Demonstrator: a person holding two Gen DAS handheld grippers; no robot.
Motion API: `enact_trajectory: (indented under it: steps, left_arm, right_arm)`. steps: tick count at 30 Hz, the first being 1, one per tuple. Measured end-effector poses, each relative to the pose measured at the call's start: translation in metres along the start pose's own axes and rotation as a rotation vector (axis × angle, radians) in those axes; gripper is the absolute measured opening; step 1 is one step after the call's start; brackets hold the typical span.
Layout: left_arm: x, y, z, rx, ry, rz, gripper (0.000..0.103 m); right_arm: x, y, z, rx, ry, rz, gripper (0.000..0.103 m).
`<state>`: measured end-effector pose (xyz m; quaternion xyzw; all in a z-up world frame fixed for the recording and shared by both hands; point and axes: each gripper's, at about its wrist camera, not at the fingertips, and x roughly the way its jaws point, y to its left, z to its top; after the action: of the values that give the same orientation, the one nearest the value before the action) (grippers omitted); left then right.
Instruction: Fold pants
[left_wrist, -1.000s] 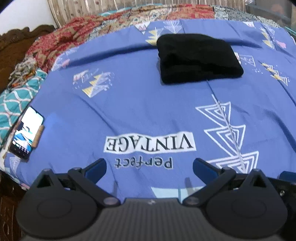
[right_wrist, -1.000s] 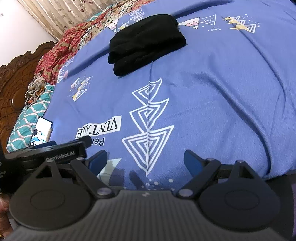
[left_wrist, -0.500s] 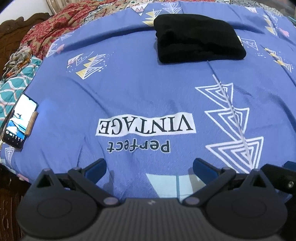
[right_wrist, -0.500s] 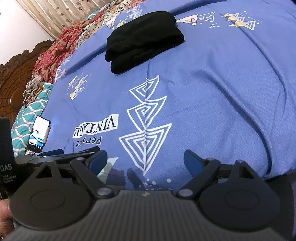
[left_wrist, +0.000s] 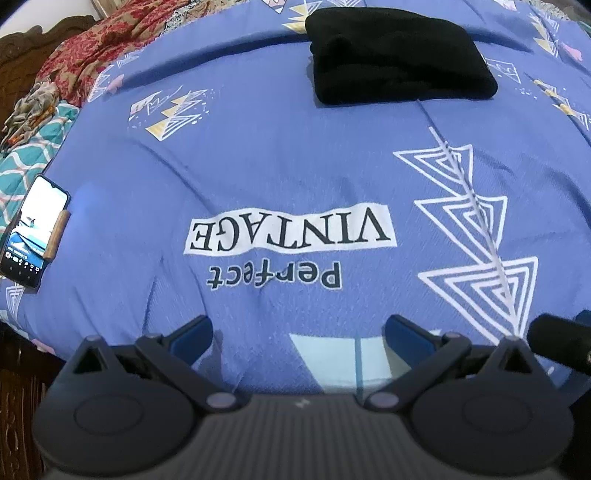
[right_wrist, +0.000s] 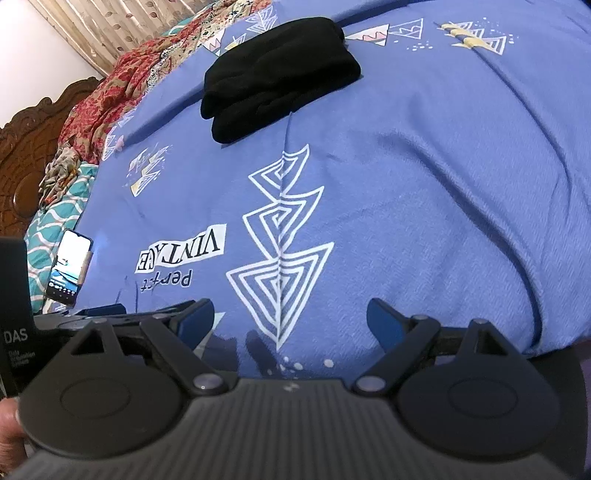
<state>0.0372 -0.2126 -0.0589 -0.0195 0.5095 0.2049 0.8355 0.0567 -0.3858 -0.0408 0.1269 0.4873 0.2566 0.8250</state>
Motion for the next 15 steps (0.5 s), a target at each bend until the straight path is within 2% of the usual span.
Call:
enact_trajectory:
  steps: [15]
  left_arm:
    - [0.0001, -0.0004, 0.0005, -0.014, 0.029, -0.019, 0.103]
  right_arm:
    - [-0.0004, -0.0005, 0.0001, 0.001, -0.017, -0.017, 0.091]
